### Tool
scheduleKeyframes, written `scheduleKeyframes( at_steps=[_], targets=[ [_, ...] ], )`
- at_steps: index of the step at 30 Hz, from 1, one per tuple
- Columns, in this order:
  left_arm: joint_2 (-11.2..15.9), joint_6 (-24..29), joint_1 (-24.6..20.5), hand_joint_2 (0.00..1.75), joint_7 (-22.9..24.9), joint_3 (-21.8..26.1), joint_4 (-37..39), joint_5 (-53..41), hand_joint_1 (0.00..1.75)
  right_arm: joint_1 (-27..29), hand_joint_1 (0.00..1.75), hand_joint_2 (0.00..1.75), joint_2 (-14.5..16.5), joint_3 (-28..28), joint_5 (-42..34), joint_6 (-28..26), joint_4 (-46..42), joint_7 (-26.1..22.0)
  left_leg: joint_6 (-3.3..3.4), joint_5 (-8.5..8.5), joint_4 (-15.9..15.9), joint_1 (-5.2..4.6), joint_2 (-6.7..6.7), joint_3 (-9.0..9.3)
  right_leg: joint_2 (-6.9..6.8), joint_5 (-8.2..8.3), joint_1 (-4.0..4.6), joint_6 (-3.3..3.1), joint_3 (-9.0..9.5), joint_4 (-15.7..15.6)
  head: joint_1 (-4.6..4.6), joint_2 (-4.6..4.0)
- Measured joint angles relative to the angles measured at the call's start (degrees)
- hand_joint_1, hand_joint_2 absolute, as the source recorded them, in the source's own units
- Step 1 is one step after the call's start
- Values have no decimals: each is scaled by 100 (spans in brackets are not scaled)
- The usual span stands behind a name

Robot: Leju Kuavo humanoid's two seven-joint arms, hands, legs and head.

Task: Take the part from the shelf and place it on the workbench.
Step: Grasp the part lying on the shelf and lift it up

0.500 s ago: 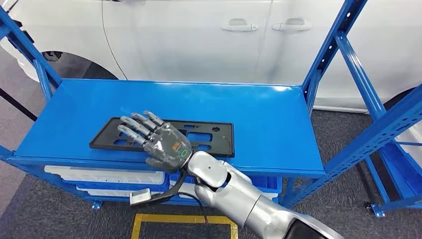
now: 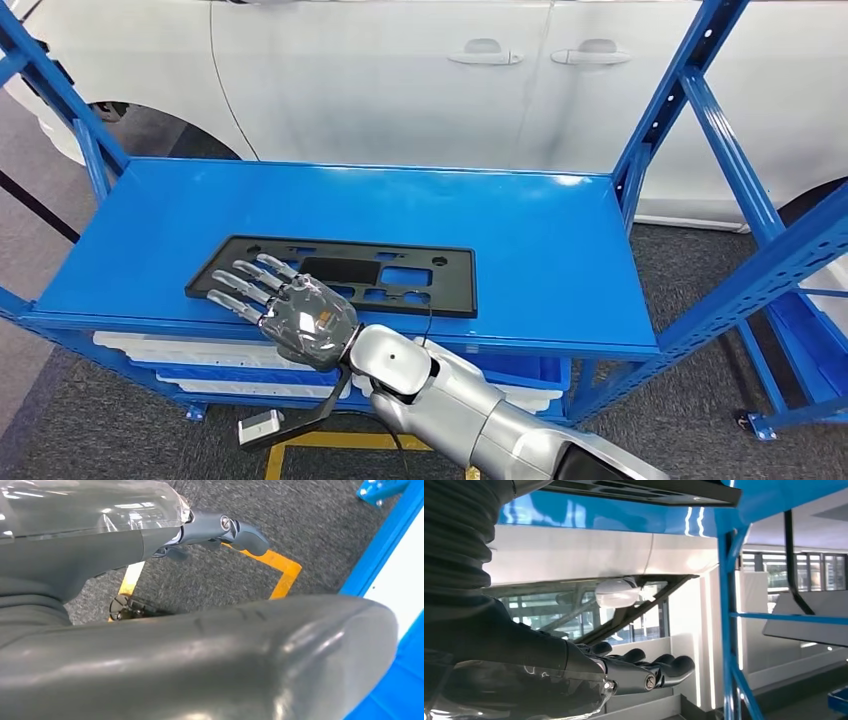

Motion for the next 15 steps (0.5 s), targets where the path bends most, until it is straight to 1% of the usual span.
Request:
scheduleKeyframes(
  at_steps=[2,3,4,6,7,8,9,10,11,12,13,14,15],
  targets=[
    [4,0,1,0,-1,0,-1,0,0,-5,0,175,19,5,1,0,23,0,-62,-35,22,18,3,-8,0,21,-17,-60,12,-35,-1,0],
    [6,-2,1,0,-2,0,-1,-1,0,-11,0,175,37,7,1,-1,33,0,-91,-122,140,22,4,-55,-4,32,-34,-86,21,-56,-1,0],
    [8,-3,1,0,-3,-1,-1,-2,0,-15,0,175,55,9,1,-1,40,0,-120,-266,374,30,6,-155,-9,40,-50,-106,30,-72,-2,0],
    [9,-1,5,0,-4,-2,0,-5,0,-17,0,175,76,18,1,-1,61,0,-173,-631,1132,45,8,-501,-16,36,-48,-125,32,-72,-2,0],
    [10,2,11,0,-4,-2,0,-6,0,-13,0,175,79,23,1,-1,76,0,-190,-738,1464,50,8,-662,-17,34,-46,-129,32,-69,-2,0],
    [11,4,17,0,-4,-2,0,-5,0,-11,0,175,79,26,1,-1,92,0,-200,-738,1618,53,8,-746,-16,30,-44,-130,34,-65,-2,0],
    [13,5,22,0,-4,-2,0,-5,0,-9,0,175,79,28,1,-1,105,0,-201,-625,1537,54,8,-718,-12,26,-45,-126,40,-62,-2,0],
    [15,5,23,0,-4,-2,0,-4,0,-10,0,175,83,29,1,-2,114,0,-194,-425,1235,56,9,-584,-7,18,-46,-119,50,-58,-2,0],
    [20,6,21,0,-4,-2,0,-4,0,-12,0,175,89,29,1,-2,118,0,-180,-214,805,58,10,-387,-3,9,-47,-107,61,-53,-2,0],
    [24,6,17,0,-5,-2,0,-5,0,-16,0,175,95,29,1,-2,121,0,-153,-69,417,45,10,-200,2,-1,-38,-87,66,-46,-2,0],
    [26,5,12,0,-5,-2,0,-5,0,-20,0,175,101,29,1,-2,123,0,-118,12,145,32,7,-72,5,-5,-29,-62,66,-42,-2,0],
    [28,5,9,0,-5,-2,0,-6,0,-23,0,175,103,31,1,-2,127,0,-81,27,13,16,2,-12,5,-5,-22,-35,62,-41,-2,0],
    [29,5,11,0,-6,-2,0,-7,0,-25,0,175,103,33,1,-2,131,0,-41,13,-6,-1,-3,-3,6,0,-17,-4,60,-45,-2,0]
  ],
)
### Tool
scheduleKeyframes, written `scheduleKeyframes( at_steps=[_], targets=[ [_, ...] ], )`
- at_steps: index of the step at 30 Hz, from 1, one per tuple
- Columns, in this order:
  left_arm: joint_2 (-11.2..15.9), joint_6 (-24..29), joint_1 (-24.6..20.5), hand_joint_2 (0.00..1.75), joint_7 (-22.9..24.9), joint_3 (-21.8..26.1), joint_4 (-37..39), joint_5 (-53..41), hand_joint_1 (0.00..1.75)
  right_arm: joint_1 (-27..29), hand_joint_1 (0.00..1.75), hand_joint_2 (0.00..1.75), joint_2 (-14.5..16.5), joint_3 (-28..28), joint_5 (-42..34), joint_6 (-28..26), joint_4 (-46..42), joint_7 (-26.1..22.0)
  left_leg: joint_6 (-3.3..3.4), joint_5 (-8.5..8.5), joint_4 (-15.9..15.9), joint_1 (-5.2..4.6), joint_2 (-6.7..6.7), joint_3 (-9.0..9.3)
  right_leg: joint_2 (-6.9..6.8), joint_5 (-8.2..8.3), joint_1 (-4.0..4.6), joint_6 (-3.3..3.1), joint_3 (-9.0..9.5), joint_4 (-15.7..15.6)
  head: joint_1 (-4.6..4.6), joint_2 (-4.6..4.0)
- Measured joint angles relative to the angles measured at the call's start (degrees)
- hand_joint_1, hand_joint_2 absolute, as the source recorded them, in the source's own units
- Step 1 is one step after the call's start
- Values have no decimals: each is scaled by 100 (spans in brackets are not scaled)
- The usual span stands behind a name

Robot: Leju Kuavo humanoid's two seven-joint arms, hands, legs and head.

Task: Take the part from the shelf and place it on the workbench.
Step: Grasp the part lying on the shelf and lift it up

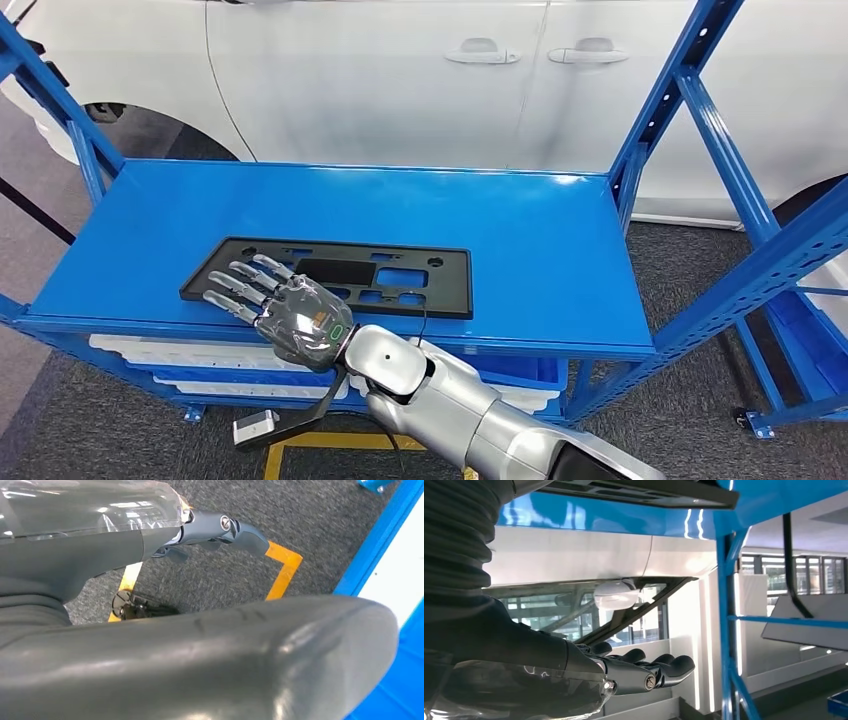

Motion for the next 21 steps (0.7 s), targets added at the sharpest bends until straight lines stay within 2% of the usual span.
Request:
scheduleKeyframes(
  at_steps=[2,3,5,7,8,9,10,12,13,14,17,18,19,21],
  targets=[
    [1,0,7,0,-1,0,0,0,0,-3,0,175,3,5,0,-1,3,0,73,24,-29,15,-1,6,-1,-16,-1,63,7,7,1,0],
    [2,-1,6,0,-1,0,0,1,0,-8,0,175,5,8,0,-2,4,0,111,39,-52,27,4,17,-2,-88,-2,91,-25,94,2,0],
    [2,-1,0,0,-2,0,0,1,0,-14,0,175,3,14,-1,-2,8,0,170,59,-82,38,16,30,-5,-407,-12,128,-264,624,2,0],
    [5,0,1,0,-3,0,0,1,0,-8,0,175,-7,23,-1,-2,26,1,193,58,-78,26,18,17,-6,-736,-17,142,-647,1406,2,0],
    [7,0,3,0,-2,0,0,2,0,-4,0,175,-11,28,0,-2,37,1,195,57,-73,20,18,14,-6,-768,-17,143,-760,1619,2,0],
    [8,1,5,0,-2,0,0,4,0,-1,0,175,-13,31,0,-2,45,2,194,55,-66,16,15,14,-6,-691,-17,136,-768,1619,2,0],
    [8,1,5,0,-1,0,0,5,0,-1,0,175,-13,33,0,-2,50,1,190,50,-59,14,11,18,-6,-512,-16,120,-653,1371,2,0],
    [8,-2,3,0,-1,-1,0,7,0,-8,0,175,-13,37,0,-2,51,1,165,28,-33,-2,0,23,-7,-139,-1,64,-258,558,2,0],
    [8,-3,2,0,-1,-2,0,7,0,-11,0,175,-11,38,-1,-2,51,0,144,17,-19,-14,-4,17,-7,-34,4,40,-113,247,2,0],
    [8,-5,2,0,-1,-2,0,7,0,-13,0,175,-11,40,-1,-2,51,0,119,8,-8,-22,-5,8,-5,2,17,19,-38,76,1,0],
    [11,-5,0,0,-1,-2,0,7,0,-16,0,175,-6,44,0,-2,50,1,25,-7,1,-9,-1,-1,3,13,23,-46,-24,-1,1,0],
    [13,-6,0,0,-2,-2,0,7,0,-19,0,175,-1,44,0,-2,50,1,-9,-64,66,-2,1,-24,0,23,9,-75,-13,-22,1,0],
    [14,-8,-1,0,-2,-3,0,4,0,-22,0,175,6,45,0,-2,49,2,-41,-180,240,5,2,-95,-6,33,-9,-100,-1,-43,1,0],
    [15,-8,3,0,-3,-4,0,1,0,-21,0,175,16,46,0,-2,52,2,-102,-537,914,24,3,-396,-16,34,-21,-128,6,-52,0,0]
  ],
)
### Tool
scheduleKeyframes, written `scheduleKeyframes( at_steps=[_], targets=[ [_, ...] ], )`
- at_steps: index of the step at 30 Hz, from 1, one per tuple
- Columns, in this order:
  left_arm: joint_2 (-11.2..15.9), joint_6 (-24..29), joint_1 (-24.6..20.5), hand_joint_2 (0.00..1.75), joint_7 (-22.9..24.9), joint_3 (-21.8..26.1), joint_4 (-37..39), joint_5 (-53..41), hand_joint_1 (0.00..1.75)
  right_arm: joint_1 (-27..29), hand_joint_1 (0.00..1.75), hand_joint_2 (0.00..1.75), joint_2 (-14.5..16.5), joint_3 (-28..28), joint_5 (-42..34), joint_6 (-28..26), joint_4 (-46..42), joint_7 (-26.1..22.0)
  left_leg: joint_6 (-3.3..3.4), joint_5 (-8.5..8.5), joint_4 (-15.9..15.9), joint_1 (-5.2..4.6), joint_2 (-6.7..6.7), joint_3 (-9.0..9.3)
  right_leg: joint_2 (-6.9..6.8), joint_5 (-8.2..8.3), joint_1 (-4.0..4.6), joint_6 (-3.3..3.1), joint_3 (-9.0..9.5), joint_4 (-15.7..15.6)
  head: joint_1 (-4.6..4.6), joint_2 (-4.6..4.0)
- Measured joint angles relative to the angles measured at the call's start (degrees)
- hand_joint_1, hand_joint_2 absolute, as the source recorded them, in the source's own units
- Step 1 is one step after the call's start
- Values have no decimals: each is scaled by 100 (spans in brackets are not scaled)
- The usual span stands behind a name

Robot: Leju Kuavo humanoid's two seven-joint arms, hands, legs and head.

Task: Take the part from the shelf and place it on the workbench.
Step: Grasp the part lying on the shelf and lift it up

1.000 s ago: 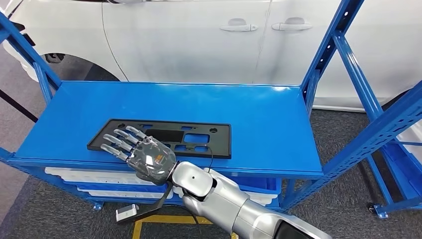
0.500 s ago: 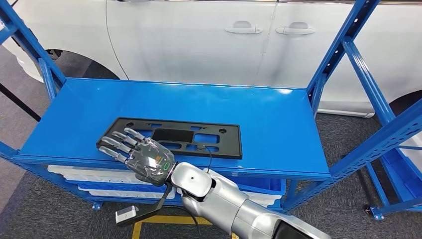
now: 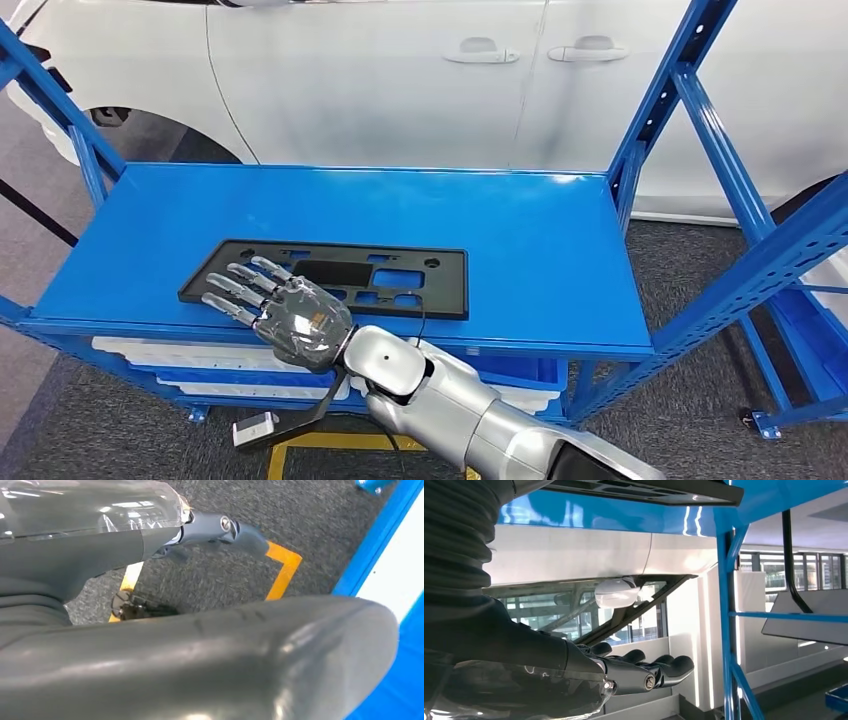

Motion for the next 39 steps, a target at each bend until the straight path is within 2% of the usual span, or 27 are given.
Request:
scheduleKeyframes(
  at_steps=[1,2,3,4,6,7,8,10,12,14,16,17,18,19,21,23,26,28,29,31,32,33,34,35,37,38,39],
  targets=[
    [1,1,4,0,0,0,0,-2,0,3,0,175,2,1,0,0,5,-1,-25,-152,386,10,0,-180,-2,-2,2,-5,-2,2,0,0],
    [2,3,10,0,0,0,0,-1,0,6,0,175,1,2,0,0,10,-1,-42,-215,642,17,1,-305,-2,-4,4,-7,-2,5,0,0],
    [2,4,14,0,0,0,0,-1,0,8,0,175,-1,3,0,0,15,-1,-52,-171,697,24,1,-337,0,-7,4,-6,0,9,0,0],
    [3,5,17,0,0,0,0,-1,0,9,0,175,1,4,0,0,18,-1,-53,-20,512,30,2,-255,3,-11,3,-1,6,14,0,0],
    [5,6,12,0,1,-1,0,-1,0,6,0,175,5,5,0,0,17,-1,-31,368,-295,32,5,132,10,-27,6,25,21,27,1,0],
    [5,7,6,0,1,-1,0,-1,0,3,0,175,7,5,0,0,16,-1,1,489,-645,20,2,298,14,-33,14,47,19,36,1,0],
    [5,7,2,0,1,-1,0,-1,0,1,0,175,8,5,0,0,16,-1,36,540,-855,5,-2,393,15,-34,22,72,12,41,1,0],
    [4,7,3,0,1,-1,0,-1,0,0,0,175,8,6,0,0,16,-1,114,535,-930,-24,-9,409,16,-24,28,130,-4,37,1,0],
    [4,7,6,0,1,-1,0,-1,0,-3,0,175,9,8,-1,-1,15,-1,189,561,-960,-1,-1,418,12,-78,23,193,-22,92,1,0],
    [4,7,1,0,-1,-1,0,-1,0,-7,0,175,9,10,-1,-2,15,0,260,586,-996,24,11,432,10,-343,17,240,-205,508,2,0],
    [4,7,-1,0,-2,-1,0,-1,0,-1,0,175,-4,14,-1,-2,22,0,287,586,-995,13,15,423,10,-704,6,262,-572,1276,2,0],
    [4,8,0,0,-2,-1,0,-1,0,4,0,175,-13,17,-1,-2,29,0,289,586,-991,10,15,420,10,-796,2,269,-724,1581,2,0],
    [4,8,2,0,-2,-1,0,1,0,7,0,175,-21,19,-1,-2,36,0,289,584,-985,8,13,418,9,-777,1,269,-789,1693,2,0],
    [4,9,3,0,-1,-1,0,3,0,7,0,175,-25,21,-1,-2,41,0,285,578,-977,8,10,420,9,-651,0,262,-743,1582,2,0],
    [2,7,3,0,0,-1,0,6,0,2,0,175,-27,24,-1,-2,44,0,263,555,-953,7,0,431,8,-250,4,218,-383,822,2,0],
    [-1,3,0,0,-1,-1,0,6,0,-2,0,175,-25,28,-1,-2,43,-1,214,526,-916,-14,-7,420,10,-41,23,173,-91,201,2,0],
    [1,2,-1,0,-2,-1,0,6,0,-2,0,175,-21,32,-1,-2,43,0,114,518,-920,-14,-5,406,24,-28,41,100,-52,74,1,0],
    [2,1,-3,0,-3,-1,1,4,0,-7,0,175,-10,33,-1,-2,42,0,54,412,-796,-2,-3,362,18,-6,15,39,-27,27,0,0],
    [2,0,-4,0,-3,-1,1,2,0,-10,0,175,-2,34,-1,-2,42,0,27,274,-568,5,-2,264,12,2,-1,15,-15,8,0,0],
    [1,1,1,0,-2,-1,2,-1,0,-7,0,175,5,36,0,-2,45,0,-25,-82,177,21,1,-77,5,0,2,-9,-11,6,0,0],
    [2,3,6,0,-2,-1,2,-1,0,-3,0,175,4,38,0,-2,47,0,-44,-200,522,26,2,-242,4,-2,6,-13,-12,9,0,0],
    [2,4,12,0,-2,-1,1,-1,0,1,0,175,2,40,0,-2,49,0,-54,-211,687,28,2,-328,6,-5,8,-15,-12,13,0,0],
    [2,4,15,0,-2,-1,1,-1,0,4,0,175,2,42,0,-1,51,1,-55,-110,624,28,2,-306,9,-8,8,-14,-9,17,0,0],
    [4,7,15,0,-7,-1,1,-2,0,2,0,175,3,45,13,44,52,45,-48,82,334,28,3,-173,12,-13,8,-10,-2,23,0,0],
    [38,15,-3,0,-31,-10,1,-30,0,-54,0,175,65,113,11,398,230,468,-9,441,-496,15,5,216,19,-25,19,12,8,33,0,0],
    [72,16,-24,0,-39,-19,0,-50,0,-104,0,175,125,217,-55,633,429,840,21,530,-785,3,2,354,21,-26,28,33,5,37,0,0],
    [115,14,-47,0,-41,-27,0,-71,0,-153,0,175,183,372,-164,823,667,1202,52,549,-931,-11,-4,418,21,-23,37,57,-2,37,0,0]
  ],
)
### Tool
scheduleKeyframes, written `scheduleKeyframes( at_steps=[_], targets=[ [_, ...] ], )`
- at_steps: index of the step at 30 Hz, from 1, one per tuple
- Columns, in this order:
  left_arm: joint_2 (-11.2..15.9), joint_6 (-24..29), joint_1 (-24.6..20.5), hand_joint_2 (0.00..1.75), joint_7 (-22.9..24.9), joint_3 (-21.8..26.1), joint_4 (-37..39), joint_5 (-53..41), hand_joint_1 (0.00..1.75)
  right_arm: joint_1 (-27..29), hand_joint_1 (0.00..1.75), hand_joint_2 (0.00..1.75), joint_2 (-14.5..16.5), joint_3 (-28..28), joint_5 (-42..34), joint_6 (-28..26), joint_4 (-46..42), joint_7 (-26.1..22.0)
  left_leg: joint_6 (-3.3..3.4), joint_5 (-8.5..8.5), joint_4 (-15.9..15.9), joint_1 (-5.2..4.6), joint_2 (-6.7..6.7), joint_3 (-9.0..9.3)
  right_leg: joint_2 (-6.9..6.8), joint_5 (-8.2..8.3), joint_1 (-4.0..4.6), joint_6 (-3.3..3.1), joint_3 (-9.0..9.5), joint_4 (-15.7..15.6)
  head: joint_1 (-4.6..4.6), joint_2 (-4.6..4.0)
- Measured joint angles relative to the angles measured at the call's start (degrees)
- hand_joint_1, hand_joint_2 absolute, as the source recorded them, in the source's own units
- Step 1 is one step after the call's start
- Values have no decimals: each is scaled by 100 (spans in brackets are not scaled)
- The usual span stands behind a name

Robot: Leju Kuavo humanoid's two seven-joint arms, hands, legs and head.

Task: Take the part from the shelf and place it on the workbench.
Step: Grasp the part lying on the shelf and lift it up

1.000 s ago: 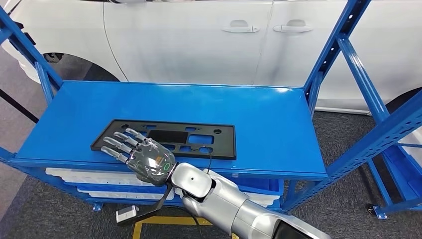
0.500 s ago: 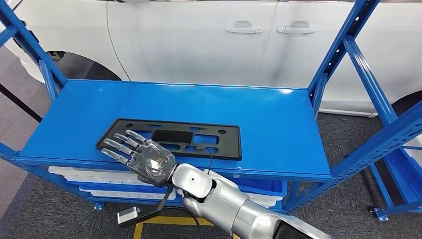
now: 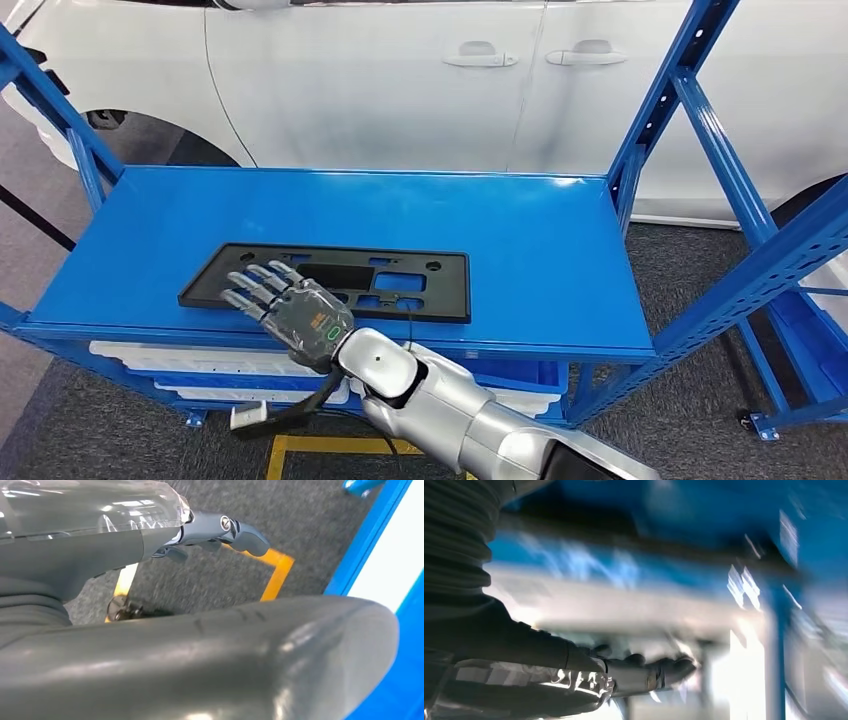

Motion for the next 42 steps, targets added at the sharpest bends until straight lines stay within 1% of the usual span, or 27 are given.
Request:
scheduleKeyframes(
  at_steps=[2,4,6,8,9,10,11,13,15,18,20,21,23,24,25,26,28,29,31,33,35,36,38,39,40,41,42],
  targets=[
    [82,-10,-31,0,21,-11,0,-17,0,-57,0,175,73,349,-245,116,397,426,66,5,-32,-13,-12,3,-3,16,4,60,-10,-10,0,0],
    [128,-16,-44,0,39,-22,0,-26,0,-112,0,175,118,611,-378,113,646,532,135,42,-82,9,-1,20,-6,-59,-3,120,-49,84,1,0],
    [148,-19,-73,0,61,-44,0,-46,0,-190,0,175,152,805,-459,114,849,597,194,70,-122,26,13,37,-9,-358,-17,163,-276,586,2,0],
    [162,-20,-90,0,100,-81,0,-70,0,-230,0,175,156,961,-516,118,1021,657,219,70,-116,21,13,30,-10,-690,-31,187,-648,1355,1,0],
    [166,-20,-88,0,123,-103,0,-83,0,-235,0,175,155,1023,-535,120,1095,689,219,66,-107,19,12,27,-11,-736,-36,195,-770,1589,1,0],
    [169,-19,-85,0,147,-123,0,-96,0,-242,0,175,156,1076,-548,121,1156,722,215,61,-94,19,10,24,-12,-672,-40,196,-792,1612,1,0],
    [170,-19,-85,0,169,-138,0,-108,0,-256,0,175,159,1121,-554,122,1205,752,207,51,-78,19,7,25,-13,-504,-44,188,-692,1393,0,0],
    [169,-19,-92,0,199,-152,0,-121,0,-307,0,175,170,1192,-555,122,1282,811,176,19,-40,15,1,25,-15,-135,-42,148,-304,604,1,0],
    [172,-20,-98,0,214,-164,0,-124,0,-356,0,175,189,1248,-555,119,1351,852,125,-9,1,-3,-1,6,-9,8,-24,102,-80,115,1,0],
    [179,-20,-103,0,227,-189,0,-125,0,-390,0,175,209,1292,-572,106,1438,881,25,-17,3,4,-2,-7,-1,15,-4,19,-73,52,0,0],
    [182,-20,-108,0,238,-207,0,-131,0,-426,0,175,227,1295,-598,92,1478,887,-35,-155,177,16,1,-76,-9,40,-31,-43,-57,9,0,0],
    [187,-20,-112,0,245,-221,0,-134,0,-443,0,175,238,1296,-612,81,1496,888,-61,-312,443,23,3,-190,-12,48,-42,-65,-51,-5,0,0],
    [197,-17,-118,0,262,-254,0,-138,0,-461,0,175,249,1297,-649,50,1537,888,-105,-670,1211,33,4,-533,-15,50,-37,-84,-54,-6,0,0],
    [202,-15,-118,0,269,-267,0,-138,0,-461,0,175,251,1298,-668,27,1556,887,-120,-766,1522,37,4,-678,-15,49,-33,-85,-55,-3,0,0],
    [205,-13,-118,0,274,-275,0,-138,0,-463,0,175,251,1298,-693,-2,1571,887,-127,-752,1635,39,5,-736,-14,48,-31,-86,-56,2,0,0],
    [209,-11,-121,0,277,-282,0,-139,0,-469,0,175,252,1299,-724,-45,1582,886,-126,-632,1524,42,5,-689,-12,46,-31,-83,-55,8,0,0],
    [219,-11,-138,0,279,-291,0,-144,0,-517,0,175,263,1298,-803,-171,1588,887,-103,-238,764,45,9,-341,-5,39,-31,-70,-54,24,0,0],
    [224,-11,-153,0,279,-293,0,-150,0,-564,0,175,269,1294,-844,-246,1588,888,-79,-104,386,34,11,-163,-1,36,-20,-53,-62,35,0,0],
    [228,-11,-180,0,284,-300,0,-165,0,-691,0,175,278,1279,-915,-376,1586,882,-11,-25,24,7,4,-7,3,48,-3,1,-89,40,0,0],
    [231,-11,-187,0,292,-314,0,-173,0,-807,0,175,281,1248,-961,-449,1574,860,65,-7,-1,3,-4,-10,4,63,5,71,-100,30,0,0],
    [232,-11,-190,0,297,-331,0,-173,0,-894,0,175,282,1204,-978,-488,1557,834,139,30,-42,28,5,1,-3,-42,3,133,-153,163,1,0],
    [232,-11,-195,0,298,-339,0,-173,0,-930,0,175,282,1184,-978,-500,1548,825,171,46,-60,40,11,7,-6,-188,-1,156,-254,394,1,0],
    [232,-11,-198,0,303,-355,0,-173,0,-969,0,175,280,1155,-975,-513,1540,816,200,50,-59,32,19,-2,-10,-565,-16,181,-597,1143,1,0],
    [232,-11,-196,0,306,-367,0,-173,0,-971,0,175,277,1147,-974,-514,1537,816,204,50,-54,29,19,-7,-11,-685,-22,188,-764,1489,1,0],
    [232,-10,-193,0,308,-378,0,-173,0,-970,0,175,274,1142,-973,-514,1537,816,205,48,-48,27,18,-10,-11,-702,-26,190,-855,1668,1,0],
    [232,-10,-191,0,309,-388,0,-173,0,-971,0,175,272,1140,-972,-515,1537,816,203,43,-40,27,14,-10,-11,-608,-30,185,-836,1621,1,0],
    [232,-10,-191,0,310,-397,0,-173,0,-976,0,175,271,1138,-972,-517,1537,811,197,35,-31,27,9,-6,-12,-423,-32,172,-702,1342,1,0]
  ],
)
